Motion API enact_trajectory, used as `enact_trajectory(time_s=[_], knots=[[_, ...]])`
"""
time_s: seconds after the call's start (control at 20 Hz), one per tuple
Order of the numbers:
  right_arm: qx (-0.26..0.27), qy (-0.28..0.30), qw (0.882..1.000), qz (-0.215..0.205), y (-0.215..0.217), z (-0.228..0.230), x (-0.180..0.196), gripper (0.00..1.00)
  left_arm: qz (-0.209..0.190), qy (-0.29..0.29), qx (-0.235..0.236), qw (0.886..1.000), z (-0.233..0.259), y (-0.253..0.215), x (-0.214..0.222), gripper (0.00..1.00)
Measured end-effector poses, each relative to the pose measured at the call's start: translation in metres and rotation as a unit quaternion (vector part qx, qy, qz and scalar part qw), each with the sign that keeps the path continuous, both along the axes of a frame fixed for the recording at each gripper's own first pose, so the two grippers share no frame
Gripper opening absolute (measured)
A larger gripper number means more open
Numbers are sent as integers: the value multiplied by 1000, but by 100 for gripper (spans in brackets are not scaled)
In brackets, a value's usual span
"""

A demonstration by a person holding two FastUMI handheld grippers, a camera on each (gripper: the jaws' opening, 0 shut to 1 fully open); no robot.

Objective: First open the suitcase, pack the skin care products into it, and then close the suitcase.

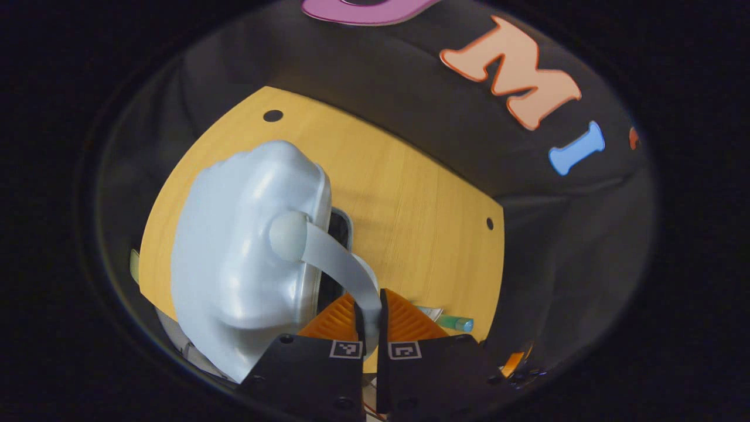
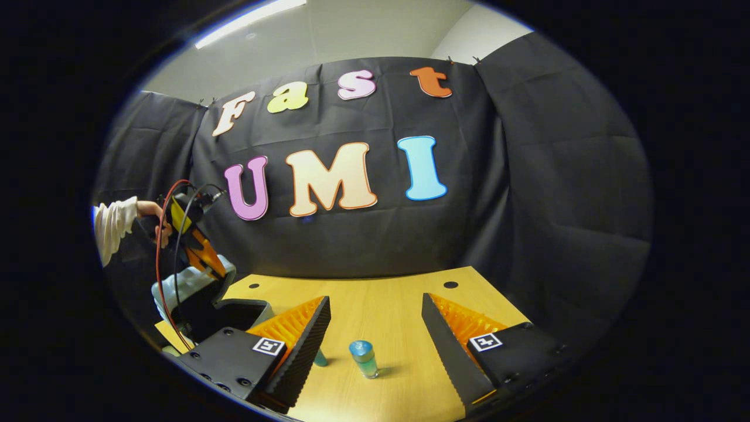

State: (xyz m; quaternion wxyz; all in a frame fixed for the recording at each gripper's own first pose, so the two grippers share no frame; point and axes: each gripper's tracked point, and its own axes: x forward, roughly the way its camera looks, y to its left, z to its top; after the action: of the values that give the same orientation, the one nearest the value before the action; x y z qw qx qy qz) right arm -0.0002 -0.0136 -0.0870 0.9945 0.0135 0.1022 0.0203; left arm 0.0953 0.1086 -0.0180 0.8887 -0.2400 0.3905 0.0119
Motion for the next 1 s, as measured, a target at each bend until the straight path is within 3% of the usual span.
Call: enact_trajectory(time_s=[0.3, 0.65, 0.8, 1.0], knots=[[-11, -8, 1000, 18, 38, 4, 0, 98, 55, -35, 29, 997, 49, 106, -34, 1], [-20, -2, 999, 28, 77, 0, -8, 98, 107, -15, 90, 990, 45, 221, -74, 2], [-20, -1, 999, 28, 91, -1, -10, 98, 119, -16, 74, 990, 36, 252, -85, 2], [-26, 5, 999, 28, 108, -4, -14, 98, 138, -21, 19, 990, 19, 286, -98, 1]])
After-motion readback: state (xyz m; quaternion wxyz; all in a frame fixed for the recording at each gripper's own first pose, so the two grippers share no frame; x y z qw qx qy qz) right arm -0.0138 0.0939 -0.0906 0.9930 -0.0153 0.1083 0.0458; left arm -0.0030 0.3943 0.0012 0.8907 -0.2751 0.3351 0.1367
